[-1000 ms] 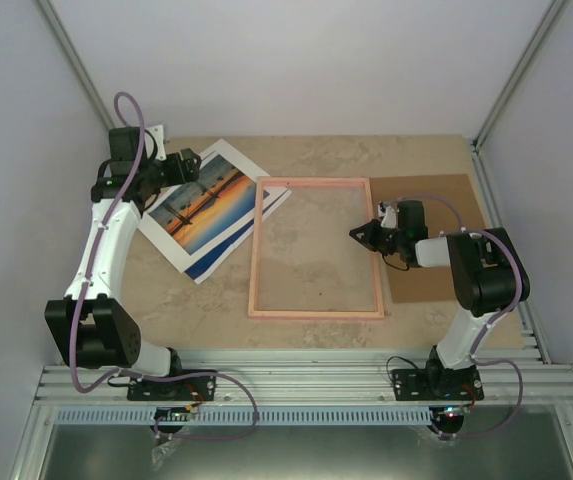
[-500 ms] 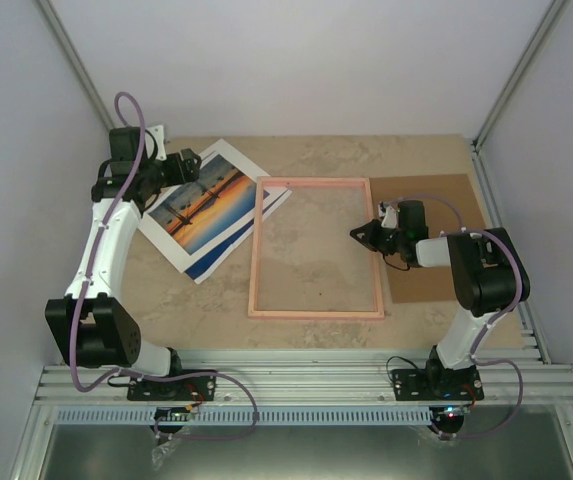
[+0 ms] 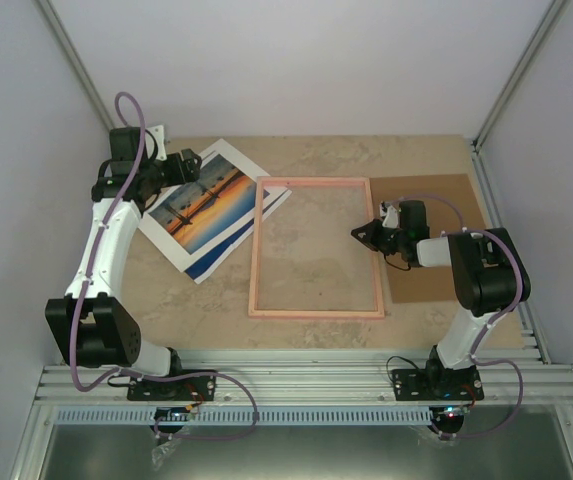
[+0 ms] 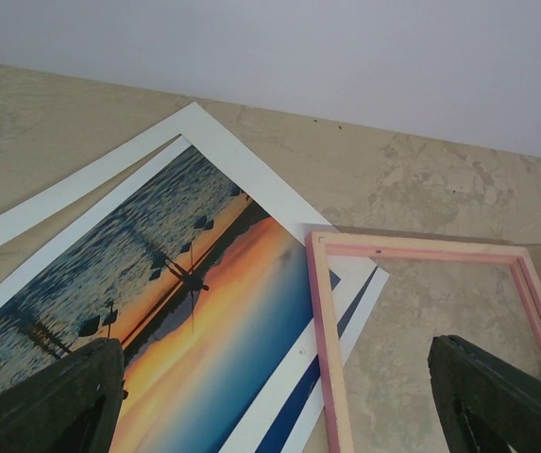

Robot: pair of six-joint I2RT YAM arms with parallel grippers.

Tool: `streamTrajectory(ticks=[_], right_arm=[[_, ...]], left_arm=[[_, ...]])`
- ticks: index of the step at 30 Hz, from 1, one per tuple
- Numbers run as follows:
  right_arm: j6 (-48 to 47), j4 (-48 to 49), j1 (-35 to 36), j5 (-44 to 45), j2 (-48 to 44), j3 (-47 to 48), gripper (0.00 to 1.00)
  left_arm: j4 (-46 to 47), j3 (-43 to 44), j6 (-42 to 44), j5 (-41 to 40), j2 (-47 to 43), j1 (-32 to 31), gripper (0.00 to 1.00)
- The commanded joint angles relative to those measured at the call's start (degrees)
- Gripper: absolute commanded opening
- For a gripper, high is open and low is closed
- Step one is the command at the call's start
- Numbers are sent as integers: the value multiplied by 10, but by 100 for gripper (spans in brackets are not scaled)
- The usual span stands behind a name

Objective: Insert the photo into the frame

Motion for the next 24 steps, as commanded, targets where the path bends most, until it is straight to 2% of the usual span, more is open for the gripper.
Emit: streamTrajectory(ticks=[1,4,8,13,16,19,24], right_arm=[[-1,17,-1,2,-6,-5,0],[0,16,2,-7,-2,-1,3],[1,11,9,-6,-6,6,17],[-9,-16,17,9,-24,17,27],[-17,-36,22,23,-38,22,40],[-22,-53,25,30,-48,27,59],[-33,-85,29,40,-53,43,76]], left_arm=[[11,4,-2,12,5,5,90],[11,4,-2,13,5,5,90],[12,4,-4,14,6,5,90],[12,4,-4,15,6,4,90],[12,3,-4,16,6,4,90],[13,2,-5,18,6,5,90],[14,1,-5,18,3,4,90]])
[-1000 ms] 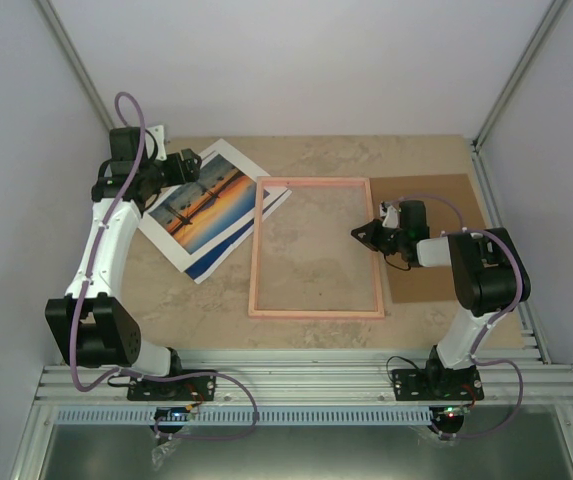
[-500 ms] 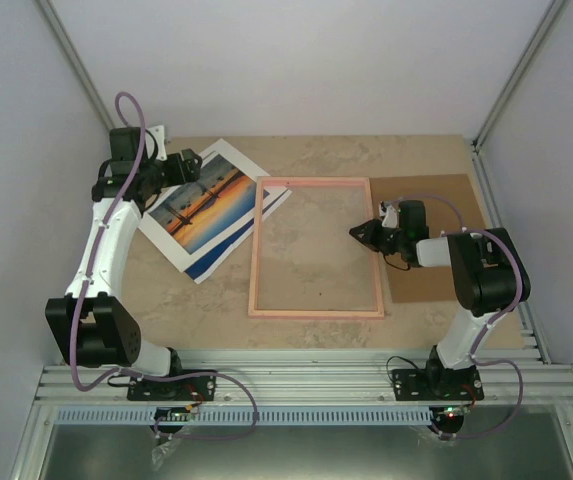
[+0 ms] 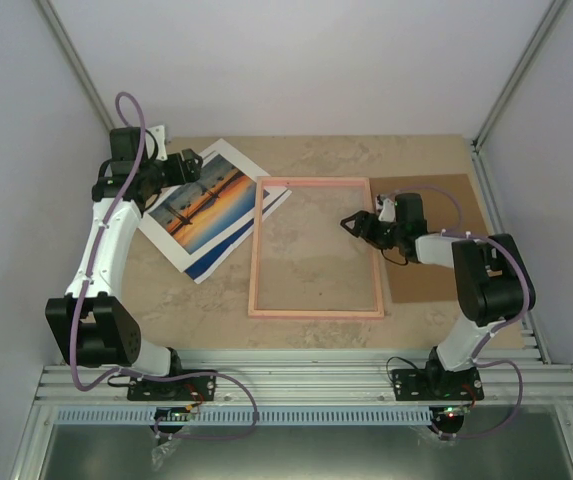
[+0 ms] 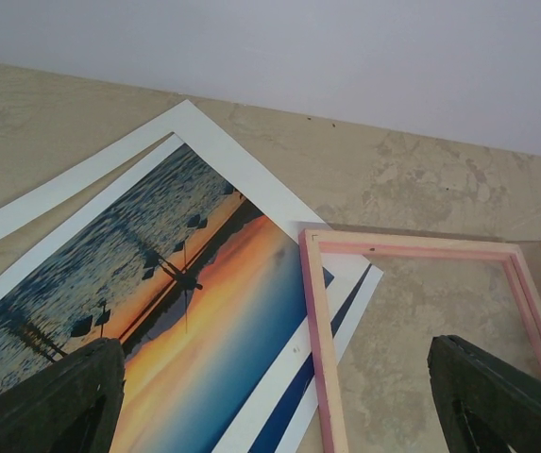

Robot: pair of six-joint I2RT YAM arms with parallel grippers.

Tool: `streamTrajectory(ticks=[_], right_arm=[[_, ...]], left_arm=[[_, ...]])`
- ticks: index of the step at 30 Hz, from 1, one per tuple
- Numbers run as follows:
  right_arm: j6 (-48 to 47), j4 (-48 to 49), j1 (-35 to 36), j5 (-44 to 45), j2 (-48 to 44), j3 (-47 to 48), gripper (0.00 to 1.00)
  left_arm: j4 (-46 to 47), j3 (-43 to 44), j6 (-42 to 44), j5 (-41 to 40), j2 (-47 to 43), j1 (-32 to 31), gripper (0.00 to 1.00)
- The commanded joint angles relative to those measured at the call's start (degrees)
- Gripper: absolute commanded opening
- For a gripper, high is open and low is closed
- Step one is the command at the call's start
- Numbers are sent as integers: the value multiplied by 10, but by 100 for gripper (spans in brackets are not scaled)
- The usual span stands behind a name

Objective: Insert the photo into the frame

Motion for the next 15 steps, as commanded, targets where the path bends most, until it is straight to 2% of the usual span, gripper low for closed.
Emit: streamTrajectory(ticks=[1,3,7,9,15], right_arm=[[-20,-38,5,21,-16,23,77],[-27,-55,8,34,-17,31,81],[-40,-96,13,59,-19,52,85],[-45,-115,16,70,-21,62,97],[-60,-183,27,123,-20,97,98]], left_arm=[[15,1,-5,9,1,5,90],[15,1,-5,9,0,5,90],[15,1,-6,10,-1,4,90],[16,0,-6,12,-1,5,90],[19,-2,-9,14,-3,4,90]])
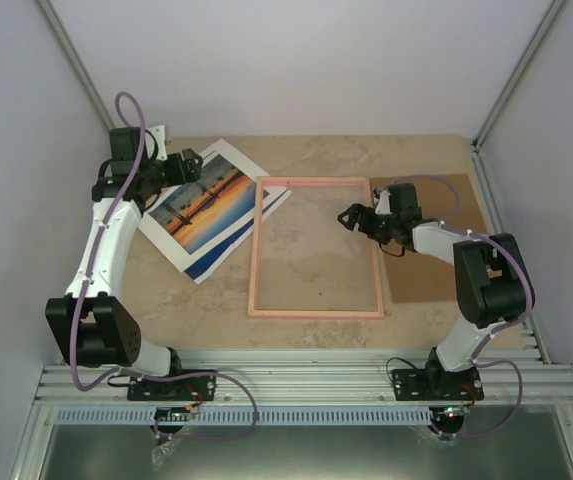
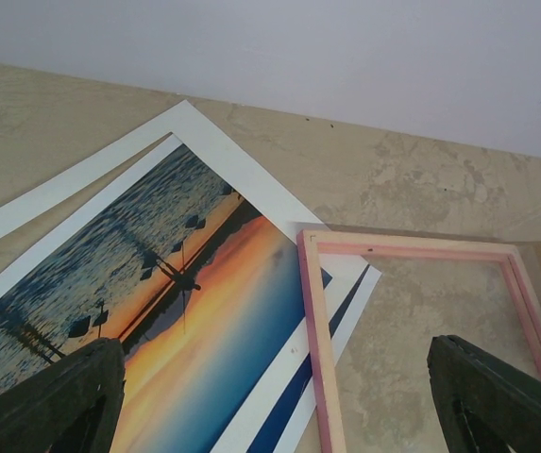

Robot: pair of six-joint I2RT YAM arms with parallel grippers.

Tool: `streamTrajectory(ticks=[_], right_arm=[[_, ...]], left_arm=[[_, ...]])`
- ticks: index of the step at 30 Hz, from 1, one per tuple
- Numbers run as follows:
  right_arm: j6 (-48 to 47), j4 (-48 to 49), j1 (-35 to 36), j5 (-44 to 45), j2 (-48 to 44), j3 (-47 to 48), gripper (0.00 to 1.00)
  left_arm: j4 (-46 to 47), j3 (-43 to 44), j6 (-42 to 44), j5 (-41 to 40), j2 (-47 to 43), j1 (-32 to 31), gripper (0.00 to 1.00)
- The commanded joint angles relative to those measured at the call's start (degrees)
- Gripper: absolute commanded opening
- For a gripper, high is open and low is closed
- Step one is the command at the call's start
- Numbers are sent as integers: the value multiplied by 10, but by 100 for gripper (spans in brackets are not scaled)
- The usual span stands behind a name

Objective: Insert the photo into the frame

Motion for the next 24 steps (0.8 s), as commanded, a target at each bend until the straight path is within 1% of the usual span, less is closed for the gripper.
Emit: streamTrajectory(ticks=[1,8,17,24], right_arm=[[-22,-65,9,55,-14,33,98],[-28,-98,13,95,-17,47,98],[-44,-111,13,129,-31,49,98],[-71,-105,13,126,-40,51,98]], left_arm=[[18,-2,-8,12,-4,4,90],[21,-6,-7,12,-9,4,90],[23,-10,-9,12,-13,4,90],[23,-10,-6,8,-16,5,90]])
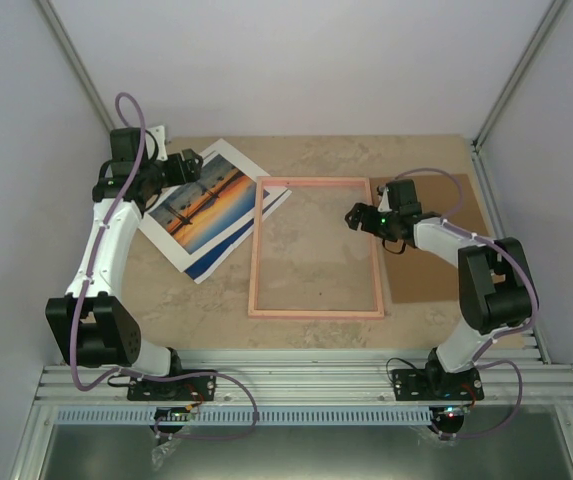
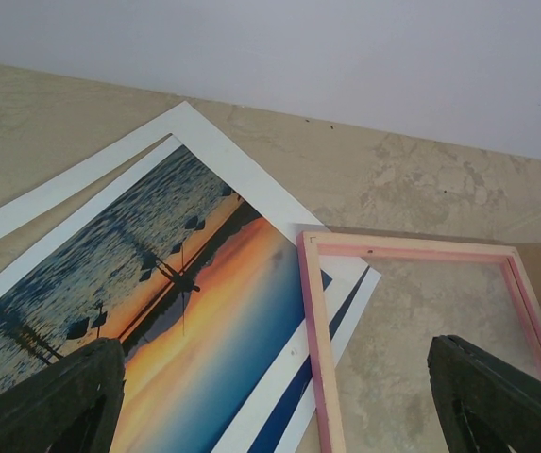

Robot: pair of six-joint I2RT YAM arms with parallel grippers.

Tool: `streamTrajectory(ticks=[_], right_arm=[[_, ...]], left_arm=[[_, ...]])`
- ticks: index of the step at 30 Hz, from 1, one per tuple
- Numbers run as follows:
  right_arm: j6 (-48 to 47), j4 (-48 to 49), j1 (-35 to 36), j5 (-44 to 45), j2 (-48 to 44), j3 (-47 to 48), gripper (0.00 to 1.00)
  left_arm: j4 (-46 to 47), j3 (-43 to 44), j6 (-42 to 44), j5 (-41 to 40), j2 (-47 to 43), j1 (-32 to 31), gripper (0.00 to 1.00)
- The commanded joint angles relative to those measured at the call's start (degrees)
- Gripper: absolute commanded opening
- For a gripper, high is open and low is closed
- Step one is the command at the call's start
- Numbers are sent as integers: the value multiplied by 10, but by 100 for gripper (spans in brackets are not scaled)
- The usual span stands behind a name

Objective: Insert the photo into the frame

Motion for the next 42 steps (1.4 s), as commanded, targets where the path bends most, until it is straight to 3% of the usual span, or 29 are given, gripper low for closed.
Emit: streamTrajectory(ticks=[1,5,13,22,32,42], right_arm=[[-40,-2,1,3,-19,18,98],[-110,-2,-8,-41,-23,39,98],[-255,-28,-59,-231,-30,49,98],[-361,-79,-113,-371,-31,60,98],[-507,-180,-117,-372,-28,68,96],[-523,-194,-117,-330,22,58,93]], left_arm=[[14,-4,-2,8,-15,4,90],[6,-3,11,7,-12,4,90],[-22,-2,70,17,19,0,90],[-63,-30,195,-50,60,-43,90],[-70,-107,323,-137,58,-118,89],[-41,-102,334,-211,116,-186,87]])
